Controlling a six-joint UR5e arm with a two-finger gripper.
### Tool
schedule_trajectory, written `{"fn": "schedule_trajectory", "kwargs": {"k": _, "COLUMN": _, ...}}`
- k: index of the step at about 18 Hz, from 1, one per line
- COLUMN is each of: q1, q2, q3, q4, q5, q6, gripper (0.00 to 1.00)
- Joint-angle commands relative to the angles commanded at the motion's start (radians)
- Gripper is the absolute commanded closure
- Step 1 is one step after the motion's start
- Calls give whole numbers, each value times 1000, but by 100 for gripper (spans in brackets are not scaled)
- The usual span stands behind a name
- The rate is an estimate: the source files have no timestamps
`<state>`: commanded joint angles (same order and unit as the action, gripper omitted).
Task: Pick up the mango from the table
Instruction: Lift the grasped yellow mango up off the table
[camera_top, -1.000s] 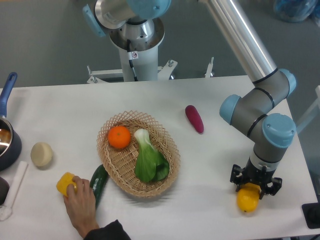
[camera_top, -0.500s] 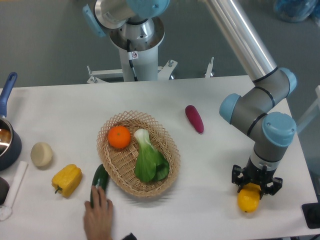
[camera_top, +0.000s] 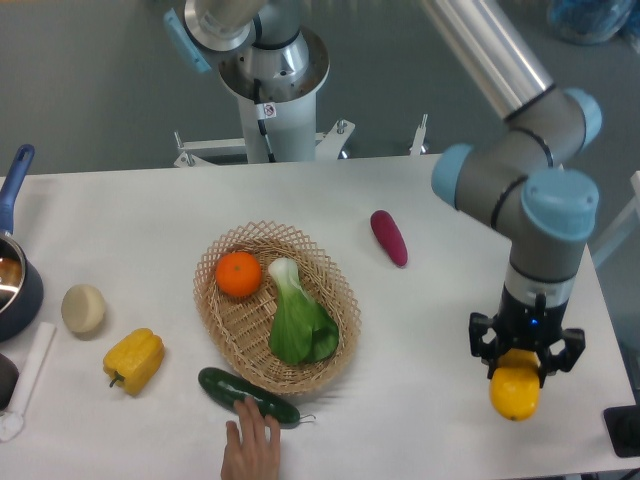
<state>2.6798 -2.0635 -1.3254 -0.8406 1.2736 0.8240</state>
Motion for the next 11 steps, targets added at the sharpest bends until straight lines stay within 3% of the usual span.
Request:
{"fn": "schedule_trajectory", "kwargs": {"k": 5, "q1": 8, "q2": 97, "q3": -11, "q4": 0, "q5": -149, "q6": -124, "gripper": 61}}
{"fn": "schedule_trajectory", "kwargs": {"k": 8, "q1": -1, "q2": 147, "q3": -15, "q4": -6, "q5": -186, "q6": -167, "gripper": 61}}
{"fn": "schedule_trajectory", "kwargs": {"k": 11, "q1": 0, "q2": 206, "q3": -58, "q4": -8, "q5": -184, "q6": -203, "gripper": 61}}
